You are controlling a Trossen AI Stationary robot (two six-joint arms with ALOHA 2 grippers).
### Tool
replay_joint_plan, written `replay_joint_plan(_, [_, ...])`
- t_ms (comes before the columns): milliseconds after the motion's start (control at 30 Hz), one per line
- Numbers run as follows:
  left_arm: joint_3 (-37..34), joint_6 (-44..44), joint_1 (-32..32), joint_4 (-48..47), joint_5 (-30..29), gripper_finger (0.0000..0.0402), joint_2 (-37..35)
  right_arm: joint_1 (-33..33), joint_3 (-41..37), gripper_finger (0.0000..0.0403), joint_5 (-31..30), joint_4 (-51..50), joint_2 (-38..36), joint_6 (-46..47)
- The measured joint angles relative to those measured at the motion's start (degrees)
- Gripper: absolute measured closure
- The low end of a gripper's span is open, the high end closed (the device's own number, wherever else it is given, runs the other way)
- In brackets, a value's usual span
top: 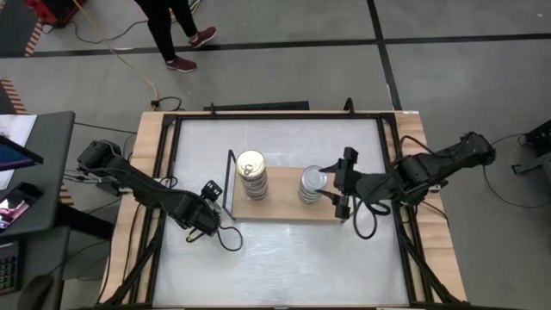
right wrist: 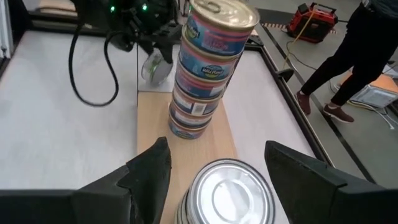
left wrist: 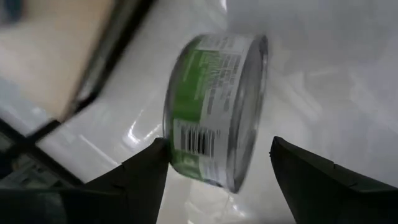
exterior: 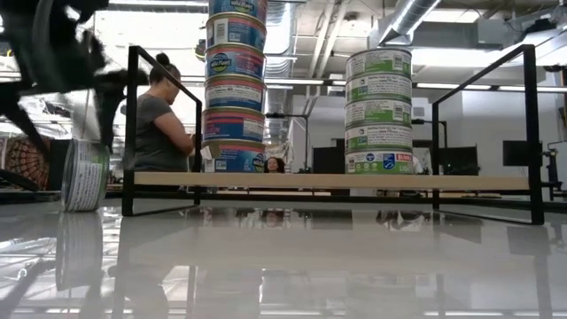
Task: Stack canned seafood by type on shelf
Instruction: Stack the green tuna can on top of the green tuna can on the shelf
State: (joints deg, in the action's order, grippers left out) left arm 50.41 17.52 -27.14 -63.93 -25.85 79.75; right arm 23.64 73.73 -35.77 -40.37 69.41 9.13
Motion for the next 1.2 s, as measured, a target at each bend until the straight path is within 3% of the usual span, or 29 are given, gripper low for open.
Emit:
replay_joint_plan(333, [-1.6,-2.8,-0.2,1.9,0.1,0.0152,0.0,-0.2,0.0,0.0117,-0.2,0.1,2.1,-1.1])
replay_joint_plan(700, [0.7,-10.1,-0.2,-0.4,3.9,0.0269,-0.1,-0.2,0.0,0.0117,-0.2,0.4,0.6,-1.5])
replay_joint_plan(967, [2.4,-14.2,-0.2,-3.7,7.1,0.0270,0.0,-0.2,0.0,0.0117,-0.2,0.4,0.6,-1.6])
replay_joint_plan(1200, [10.2,-19.6,-0.2,-10.0,7.6,0.0269,0.0,-0.2,0.0,0.0117,-0.2,0.4,0.6,-1.7])
